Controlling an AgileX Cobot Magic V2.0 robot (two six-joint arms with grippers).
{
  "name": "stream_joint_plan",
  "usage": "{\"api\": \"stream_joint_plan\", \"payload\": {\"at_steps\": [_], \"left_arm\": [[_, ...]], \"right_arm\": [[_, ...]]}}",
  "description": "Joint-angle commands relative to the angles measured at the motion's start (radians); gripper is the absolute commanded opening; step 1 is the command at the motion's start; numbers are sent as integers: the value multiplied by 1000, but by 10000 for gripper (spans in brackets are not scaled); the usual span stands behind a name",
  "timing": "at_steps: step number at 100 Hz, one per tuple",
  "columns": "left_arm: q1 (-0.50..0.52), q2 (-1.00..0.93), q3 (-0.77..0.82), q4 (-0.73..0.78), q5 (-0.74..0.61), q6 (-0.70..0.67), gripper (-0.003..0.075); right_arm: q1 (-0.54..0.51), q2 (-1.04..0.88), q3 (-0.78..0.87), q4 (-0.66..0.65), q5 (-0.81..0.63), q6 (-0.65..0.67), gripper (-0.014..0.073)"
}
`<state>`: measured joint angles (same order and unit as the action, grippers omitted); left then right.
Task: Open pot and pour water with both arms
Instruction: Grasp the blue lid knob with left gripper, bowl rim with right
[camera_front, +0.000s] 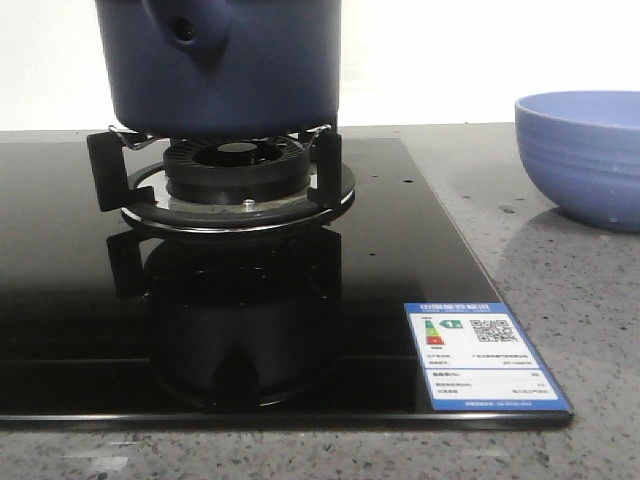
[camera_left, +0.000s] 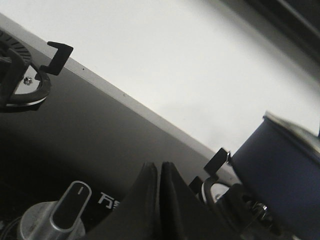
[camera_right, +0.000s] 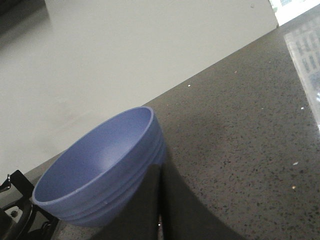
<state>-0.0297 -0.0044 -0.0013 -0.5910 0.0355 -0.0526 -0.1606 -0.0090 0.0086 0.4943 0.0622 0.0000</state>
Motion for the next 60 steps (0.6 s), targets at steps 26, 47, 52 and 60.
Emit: {"api": "stream_joint_plan", "payload": {"at_steps": [26, 47, 52, 60], "left_arm": [[-10, 109, -270, 145, 118, 53, -20], [-10, 351, -520, 147, 266, 239, -20], [-31, 396, -563, 147, 281, 268, -20], [-98, 459, -614, 145, 271, 287, -19]], "right_arm": [[1, 105, -250, -101, 193, -106, -62], [69, 310, -418, -133, 276, -230, -62], [96, 350, -444, -133, 290, -267, -62], [144, 409, -474, -133, 294, -322, -62]]}}
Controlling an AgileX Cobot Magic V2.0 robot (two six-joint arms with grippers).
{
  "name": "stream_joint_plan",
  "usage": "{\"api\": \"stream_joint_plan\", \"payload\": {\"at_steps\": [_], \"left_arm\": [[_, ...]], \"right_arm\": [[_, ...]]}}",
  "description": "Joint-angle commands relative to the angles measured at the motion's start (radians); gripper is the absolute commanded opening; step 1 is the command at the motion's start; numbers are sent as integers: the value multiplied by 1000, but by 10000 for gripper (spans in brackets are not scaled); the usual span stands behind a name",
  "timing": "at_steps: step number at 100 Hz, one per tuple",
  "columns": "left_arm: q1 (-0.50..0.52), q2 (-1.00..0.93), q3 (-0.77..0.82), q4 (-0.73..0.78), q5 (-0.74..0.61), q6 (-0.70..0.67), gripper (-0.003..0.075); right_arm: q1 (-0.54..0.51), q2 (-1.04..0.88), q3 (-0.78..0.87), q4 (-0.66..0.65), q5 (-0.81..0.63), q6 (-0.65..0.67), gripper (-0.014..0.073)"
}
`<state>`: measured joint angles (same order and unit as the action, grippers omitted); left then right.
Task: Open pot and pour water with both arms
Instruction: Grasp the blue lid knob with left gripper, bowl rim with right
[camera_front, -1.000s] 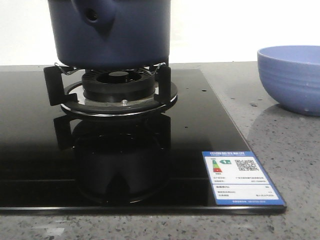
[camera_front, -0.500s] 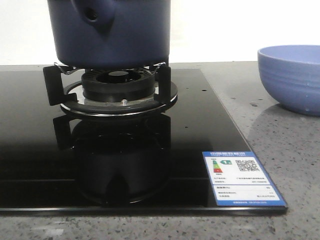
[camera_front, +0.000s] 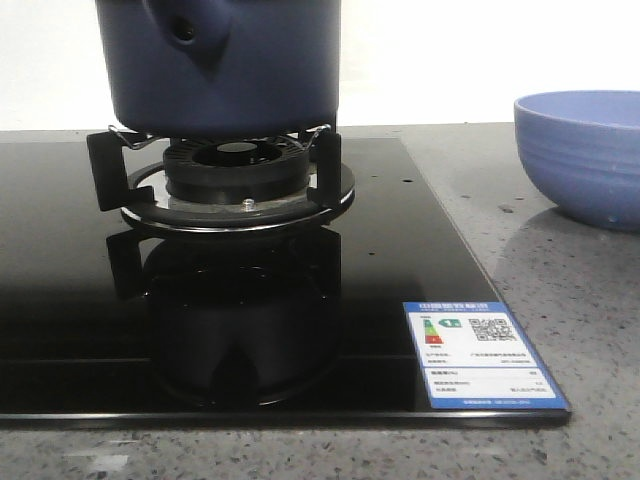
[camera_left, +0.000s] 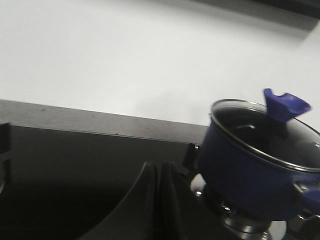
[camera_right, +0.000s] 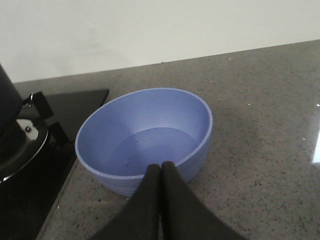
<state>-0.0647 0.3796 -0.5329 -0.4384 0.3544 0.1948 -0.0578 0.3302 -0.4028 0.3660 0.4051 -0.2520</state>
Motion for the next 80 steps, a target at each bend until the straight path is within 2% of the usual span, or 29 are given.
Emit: {"api": "stream_joint_plan", "payload": {"at_steps": [1, 10, 17, 28, 39, 46, 52, 57, 80], "left_arm": [[-70, 80, -86, -8, -51, 45, -19], [-170, 140, -130, -4, -51, 165, -18], [-230, 175, -156, -4, -55, 183, 1], [-302, 220, -177, -8, -81, 189, 87], [-357, 254, -177, -8, -134, 189, 223], [-375, 272, -177, -8, -150, 191, 321], [-384, 287, -177, -8, -157, 191, 403], [-385, 304, -177, -8, -161, 191, 436], [-385, 383, -198, -24, -209, 196, 441]], "right_arm": [[51, 74, -69, -5, -48, -72, -62], [100, 121, -104, -5, -38, -105, -60], [126, 149, -133, -5, -38, -117, -39], [144, 187, -174, -2, -38, -117, 121], [144, 206, -197, -2, -41, -117, 341], [144, 210, -197, -2, -61, -117, 418], [144, 210, -197, -2, -63, -117, 422], [144, 210, -197, -2, -65, -117, 418], [144, 210, -197, -2, -74, -117, 418]]}}
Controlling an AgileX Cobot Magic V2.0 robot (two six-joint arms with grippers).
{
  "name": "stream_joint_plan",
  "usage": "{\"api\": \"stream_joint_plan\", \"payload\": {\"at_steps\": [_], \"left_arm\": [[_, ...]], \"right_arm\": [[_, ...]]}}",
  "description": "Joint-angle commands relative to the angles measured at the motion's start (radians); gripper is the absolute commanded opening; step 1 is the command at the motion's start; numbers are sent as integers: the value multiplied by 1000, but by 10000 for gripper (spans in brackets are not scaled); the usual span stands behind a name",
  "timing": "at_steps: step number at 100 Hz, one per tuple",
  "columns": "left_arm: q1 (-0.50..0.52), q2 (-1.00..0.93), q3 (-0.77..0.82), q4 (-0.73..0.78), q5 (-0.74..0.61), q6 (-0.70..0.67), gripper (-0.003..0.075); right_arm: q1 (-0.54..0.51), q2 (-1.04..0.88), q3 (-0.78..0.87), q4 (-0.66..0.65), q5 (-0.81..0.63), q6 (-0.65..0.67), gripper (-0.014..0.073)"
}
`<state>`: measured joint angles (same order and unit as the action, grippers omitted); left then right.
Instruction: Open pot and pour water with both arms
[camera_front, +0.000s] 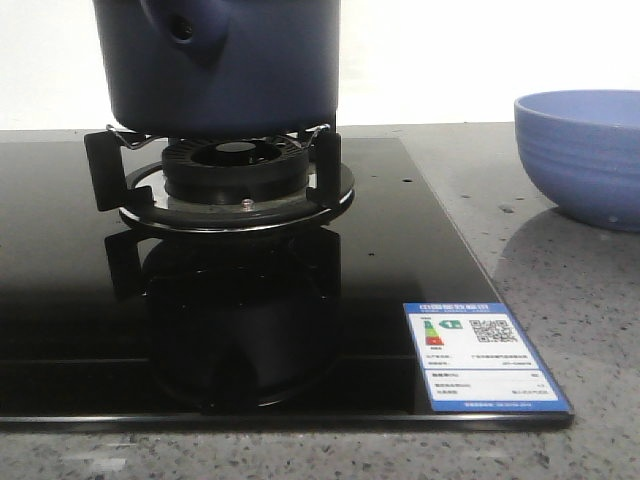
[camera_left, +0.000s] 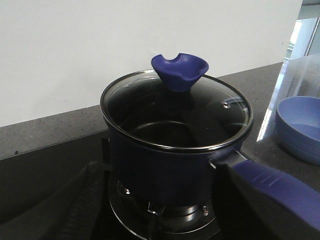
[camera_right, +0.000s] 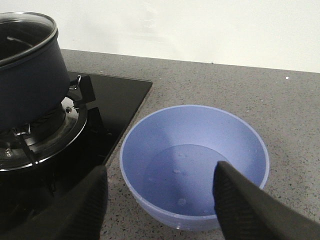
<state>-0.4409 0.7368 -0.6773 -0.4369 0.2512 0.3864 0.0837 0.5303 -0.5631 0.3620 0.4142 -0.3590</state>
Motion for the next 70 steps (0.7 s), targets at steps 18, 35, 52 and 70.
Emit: {"api": "stream_joint_plan", "payload": {"at_steps": [18, 35, 52, 70], "left_arm": [[-4, 68, -131, -26, -115, 9, 441], [-8, 159, -207, -34, -101, 9, 441], [-40, 266, -288, -37, -99, 10, 441], [-56, 341, -351, -37, -80, 27, 441]], "right_arm": [[3, 10, -37, 2, -83, -10, 418], [3, 10, -37, 4, -83, -10, 418], [3, 10, -37, 4, -83, -10, 418], [3, 10, -37, 4, -83, -10, 418]]}}
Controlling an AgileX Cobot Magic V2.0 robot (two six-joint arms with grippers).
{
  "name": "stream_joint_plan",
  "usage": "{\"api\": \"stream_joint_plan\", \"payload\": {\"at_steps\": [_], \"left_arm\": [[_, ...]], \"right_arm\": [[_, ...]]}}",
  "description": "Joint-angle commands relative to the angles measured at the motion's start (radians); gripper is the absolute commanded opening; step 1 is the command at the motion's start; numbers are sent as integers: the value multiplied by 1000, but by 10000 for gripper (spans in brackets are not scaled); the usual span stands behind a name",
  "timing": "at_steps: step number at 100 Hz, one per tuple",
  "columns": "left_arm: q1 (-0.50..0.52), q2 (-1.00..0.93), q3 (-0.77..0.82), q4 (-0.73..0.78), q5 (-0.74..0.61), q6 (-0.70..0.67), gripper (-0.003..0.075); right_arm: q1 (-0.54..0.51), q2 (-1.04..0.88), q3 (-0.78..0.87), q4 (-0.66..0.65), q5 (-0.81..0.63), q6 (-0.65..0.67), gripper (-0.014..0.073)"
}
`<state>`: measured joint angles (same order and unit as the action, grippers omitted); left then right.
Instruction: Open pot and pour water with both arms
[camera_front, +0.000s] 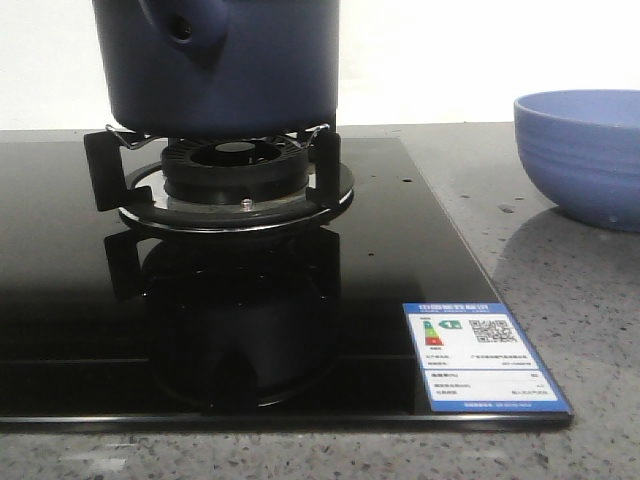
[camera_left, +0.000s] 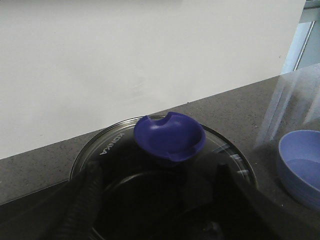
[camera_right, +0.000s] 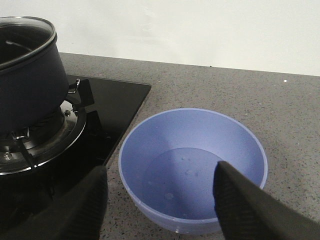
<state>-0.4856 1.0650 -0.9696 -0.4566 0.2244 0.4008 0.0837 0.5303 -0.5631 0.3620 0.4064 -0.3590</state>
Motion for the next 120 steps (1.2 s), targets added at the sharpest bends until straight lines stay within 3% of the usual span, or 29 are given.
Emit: {"api": "stream_joint_plan", "payload": {"at_steps": [1, 120], "left_arm": [[-11, 16, -59, -17, -54, 18, 441], [-68, 257, -160, -50, -137, 47, 477]], "right_arm": [[3, 10, -37, 4, -76, -10, 418], [3, 10, -37, 15, -74, -10, 418]]}}
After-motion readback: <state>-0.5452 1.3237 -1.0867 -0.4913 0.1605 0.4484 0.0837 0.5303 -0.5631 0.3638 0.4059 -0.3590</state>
